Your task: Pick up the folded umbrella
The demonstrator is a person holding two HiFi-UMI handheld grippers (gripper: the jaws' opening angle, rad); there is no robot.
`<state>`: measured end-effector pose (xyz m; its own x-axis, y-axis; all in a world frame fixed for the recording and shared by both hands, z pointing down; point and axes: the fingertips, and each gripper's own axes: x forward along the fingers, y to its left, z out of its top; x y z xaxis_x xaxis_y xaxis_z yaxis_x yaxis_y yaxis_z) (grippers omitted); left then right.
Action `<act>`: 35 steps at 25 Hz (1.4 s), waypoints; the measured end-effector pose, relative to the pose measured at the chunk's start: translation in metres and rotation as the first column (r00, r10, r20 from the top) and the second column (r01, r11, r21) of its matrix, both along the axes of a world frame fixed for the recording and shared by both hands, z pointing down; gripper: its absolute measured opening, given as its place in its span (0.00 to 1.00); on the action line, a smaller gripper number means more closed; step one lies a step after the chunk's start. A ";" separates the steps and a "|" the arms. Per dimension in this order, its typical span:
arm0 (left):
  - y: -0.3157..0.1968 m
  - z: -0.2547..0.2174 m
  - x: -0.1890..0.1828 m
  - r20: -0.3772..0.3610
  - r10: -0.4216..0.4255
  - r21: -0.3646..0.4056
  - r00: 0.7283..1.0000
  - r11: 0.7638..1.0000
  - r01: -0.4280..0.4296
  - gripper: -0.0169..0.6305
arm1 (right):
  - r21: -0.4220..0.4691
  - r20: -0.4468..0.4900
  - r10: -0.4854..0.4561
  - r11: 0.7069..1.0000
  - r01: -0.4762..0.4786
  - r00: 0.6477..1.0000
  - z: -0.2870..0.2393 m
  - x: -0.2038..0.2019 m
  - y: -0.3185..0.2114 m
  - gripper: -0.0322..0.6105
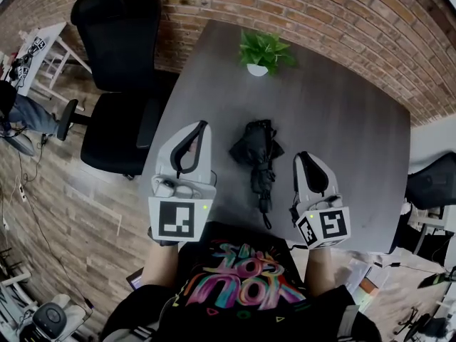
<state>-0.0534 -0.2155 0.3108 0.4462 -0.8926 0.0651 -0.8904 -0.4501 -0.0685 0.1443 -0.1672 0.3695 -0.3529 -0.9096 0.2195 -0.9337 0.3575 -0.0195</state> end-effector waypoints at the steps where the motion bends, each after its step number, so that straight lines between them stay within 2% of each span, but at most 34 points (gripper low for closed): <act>1: 0.000 0.001 -0.001 -0.004 -0.004 -0.001 1.000 1.000 0.004 0.03 | -0.013 0.002 -0.001 1.000 0.001 1.000 0.004 -0.001 0.000 0.12; 8: 0.003 0.005 -0.004 0.005 -0.005 -0.002 1.000 1.000 0.005 0.03 | -0.096 0.043 0.016 0.995 -0.012 0.999 0.031 -0.003 -0.003 0.28; 19: 0.002 0.018 -0.004 0.010 0.002 -0.024 1.000 1.000 -0.002 0.03 | -0.170 0.019 -0.012 0.985 0.015 1.000 0.070 -0.017 -0.007 0.36; 22: 0.001 0.021 -0.001 0.011 0.009 -0.031 1.000 0.999 -0.009 0.03 | -0.186 -0.011 -0.025 0.982 0.023 1.000 0.081 -0.020 -0.008 0.38; 26: 0.000 0.026 0.001 0.002 0.014 -0.041 1.000 0.999 -0.013 0.03 | -0.205 -0.096 -0.060 0.978 0.039 0.994 0.103 -0.026 -0.009 0.41; 35: 0.005 0.026 0.008 0.003 0.038 -0.045 0.999 0.998 -0.038 0.03 | -0.330 -0.186 -0.141 0.941 0.074 0.972 0.164 -0.038 -0.001 0.47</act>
